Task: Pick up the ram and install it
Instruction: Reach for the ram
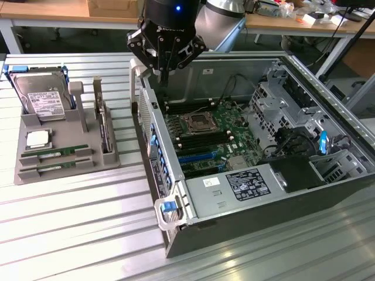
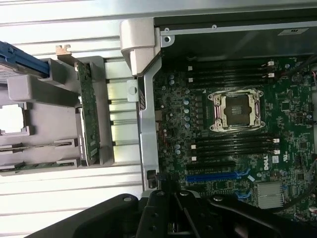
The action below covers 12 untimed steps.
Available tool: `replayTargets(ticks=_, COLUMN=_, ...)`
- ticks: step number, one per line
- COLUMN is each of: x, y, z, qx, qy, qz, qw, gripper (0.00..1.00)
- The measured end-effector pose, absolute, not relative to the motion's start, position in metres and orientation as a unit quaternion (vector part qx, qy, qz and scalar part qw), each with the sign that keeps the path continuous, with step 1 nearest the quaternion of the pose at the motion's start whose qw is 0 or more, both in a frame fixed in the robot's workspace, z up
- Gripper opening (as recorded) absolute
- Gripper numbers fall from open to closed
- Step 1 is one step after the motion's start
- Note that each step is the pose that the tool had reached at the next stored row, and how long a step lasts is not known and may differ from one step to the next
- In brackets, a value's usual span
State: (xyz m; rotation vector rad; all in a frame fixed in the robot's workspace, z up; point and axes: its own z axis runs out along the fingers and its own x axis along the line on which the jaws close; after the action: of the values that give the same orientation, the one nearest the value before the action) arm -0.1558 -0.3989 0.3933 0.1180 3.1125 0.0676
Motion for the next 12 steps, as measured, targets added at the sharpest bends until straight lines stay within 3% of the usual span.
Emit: replayTargets(ticks=12, x=-0.175, y=-0.399, z=0.393, qx=0.038, qy=0.999, qz=0.022, qw=0.013, gripper=0.11)
